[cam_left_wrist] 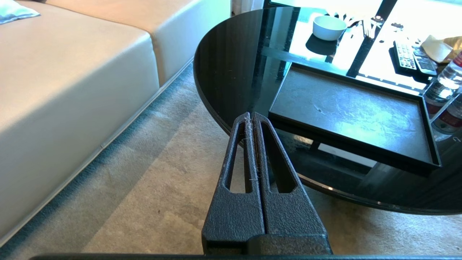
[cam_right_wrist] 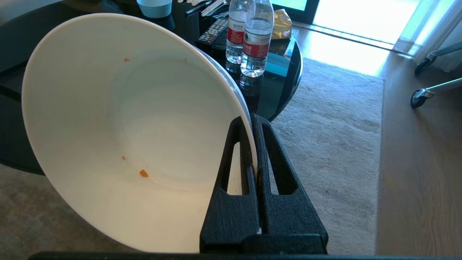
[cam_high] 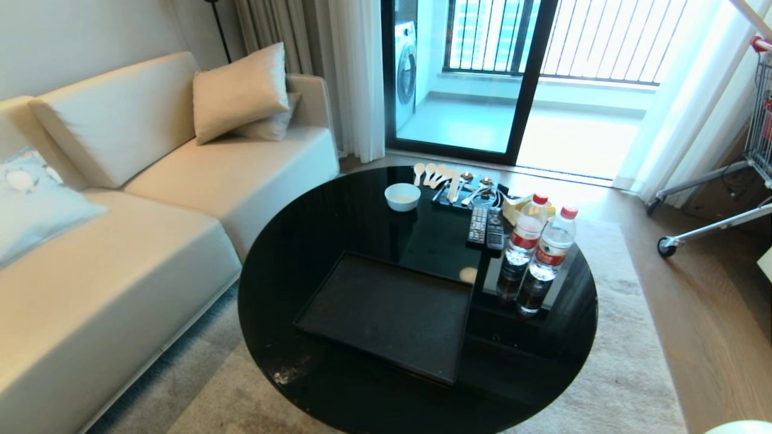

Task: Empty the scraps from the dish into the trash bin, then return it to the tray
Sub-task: Put the bowl back to the table

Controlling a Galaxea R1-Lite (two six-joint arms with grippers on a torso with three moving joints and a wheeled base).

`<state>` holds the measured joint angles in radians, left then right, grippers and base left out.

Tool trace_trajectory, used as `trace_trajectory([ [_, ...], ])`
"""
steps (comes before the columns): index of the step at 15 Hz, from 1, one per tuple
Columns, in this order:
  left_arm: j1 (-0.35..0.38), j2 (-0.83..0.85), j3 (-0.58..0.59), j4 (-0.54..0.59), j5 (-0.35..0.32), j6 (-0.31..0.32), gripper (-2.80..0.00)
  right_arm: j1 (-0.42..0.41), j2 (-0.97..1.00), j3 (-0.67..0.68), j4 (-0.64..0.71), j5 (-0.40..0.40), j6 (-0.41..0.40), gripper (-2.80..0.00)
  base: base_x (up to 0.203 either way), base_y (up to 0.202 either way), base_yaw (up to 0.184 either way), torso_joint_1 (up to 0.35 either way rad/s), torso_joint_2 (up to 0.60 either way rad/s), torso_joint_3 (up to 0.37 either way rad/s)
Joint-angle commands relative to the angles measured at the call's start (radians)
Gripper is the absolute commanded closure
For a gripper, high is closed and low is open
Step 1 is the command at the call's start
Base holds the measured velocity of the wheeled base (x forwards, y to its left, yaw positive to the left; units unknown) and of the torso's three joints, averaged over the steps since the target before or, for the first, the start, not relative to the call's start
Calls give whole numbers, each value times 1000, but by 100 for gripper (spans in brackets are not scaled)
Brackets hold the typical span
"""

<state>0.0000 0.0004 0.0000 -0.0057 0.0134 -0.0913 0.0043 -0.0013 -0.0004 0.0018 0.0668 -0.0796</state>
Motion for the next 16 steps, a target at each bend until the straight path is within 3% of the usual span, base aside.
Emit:
trace_trajectory([
  [1, 0, 0, 0, 0, 0, -1, 0, 0, 1, 0, 0, 1, 0, 0, 0, 0, 0, 0, 0, 0],
  [4, 0, 0, 0, 0, 0, -1, 0, 0, 7, -6, 17, -1, -22, 0, 0, 0, 0, 0, 0, 0],
  [6, 0, 0, 0, 0, 0, -1, 0, -1, 4, -12, 11, 5, -100, 0, 0, 0, 0, 0, 0, 0],
  [8, 0, 0, 0, 0, 0, -1, 0, 0, 43, -63, 21, 44, -123, 0, 0, 0, 0, 0, 0, 0],
  [11, 0, 0, 0, 0, 0, -1, 0, 0, 212, -157, 23, 111, -145, 0, 0, 0, 0, 0, 0, 0],
  [16, 0, 0, 0, 0, 0, -1, 0, 3, 672, -368, -37, 129, -235, 0, 0, 0, 0, 0, 0, 0],
])
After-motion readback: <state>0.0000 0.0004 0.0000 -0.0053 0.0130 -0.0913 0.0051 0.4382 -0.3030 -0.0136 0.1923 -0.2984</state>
